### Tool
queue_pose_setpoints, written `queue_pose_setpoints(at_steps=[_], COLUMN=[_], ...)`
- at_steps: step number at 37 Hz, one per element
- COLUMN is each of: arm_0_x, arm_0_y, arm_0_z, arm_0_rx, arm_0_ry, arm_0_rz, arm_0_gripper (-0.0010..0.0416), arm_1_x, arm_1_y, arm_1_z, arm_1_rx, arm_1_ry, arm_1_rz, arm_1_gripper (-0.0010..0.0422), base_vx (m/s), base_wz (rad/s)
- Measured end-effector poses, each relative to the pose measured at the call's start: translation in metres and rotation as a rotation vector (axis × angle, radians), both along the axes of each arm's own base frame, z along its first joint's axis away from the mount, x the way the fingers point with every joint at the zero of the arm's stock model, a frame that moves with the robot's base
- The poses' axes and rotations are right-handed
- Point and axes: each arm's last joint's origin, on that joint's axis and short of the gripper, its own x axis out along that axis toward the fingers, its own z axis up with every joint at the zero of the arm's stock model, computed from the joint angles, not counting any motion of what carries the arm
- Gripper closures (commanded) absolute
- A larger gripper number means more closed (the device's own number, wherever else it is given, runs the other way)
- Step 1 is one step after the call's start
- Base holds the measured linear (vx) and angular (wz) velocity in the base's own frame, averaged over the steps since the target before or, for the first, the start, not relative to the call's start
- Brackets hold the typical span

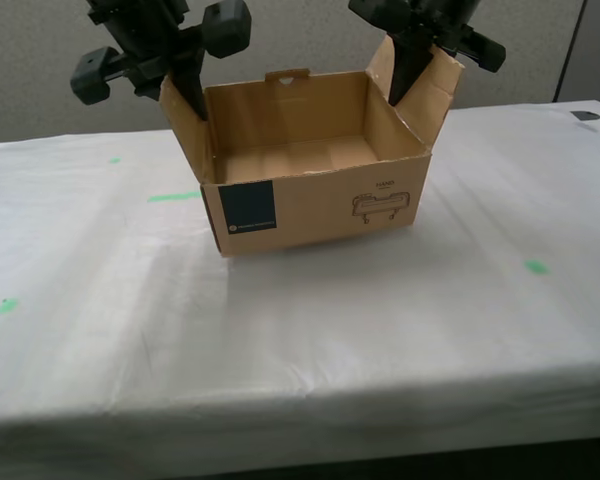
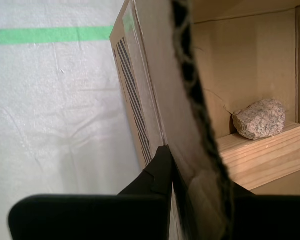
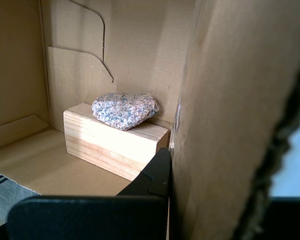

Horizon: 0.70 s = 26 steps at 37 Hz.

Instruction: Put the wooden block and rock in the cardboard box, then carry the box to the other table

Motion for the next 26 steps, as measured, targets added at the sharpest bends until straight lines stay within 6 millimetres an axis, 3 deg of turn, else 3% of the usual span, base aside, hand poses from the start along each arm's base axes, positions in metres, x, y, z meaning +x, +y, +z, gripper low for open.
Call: queue_pose_setpoints(at_steps=[10,26], arm_0_x=[0.003,0.019], arm_0_y=[0.012,0.023], arm_0_z=[-0.001,-0.031], arm_0_rx=[0.025,0.029], arm_0_ry=[-0.048,-0.054], arm_0_rz=[-0.007,-0.030], arm_0_gripper=[0.0407,0.0407], arm_1_x=[0.006,0.025], arm_1_y=[0.004,0.017], arm_1_z=[0.001,-0.003], arm_1_rx=[-0.016,-0.080], arm_1_ry=[-0.040,-0.066], arm_1_rz=[0.035,0.075], arm_1_gripper=[0.0413,0.0413], base_vx=[0.018,-0.006], base_wz=[-0.001,0.001])
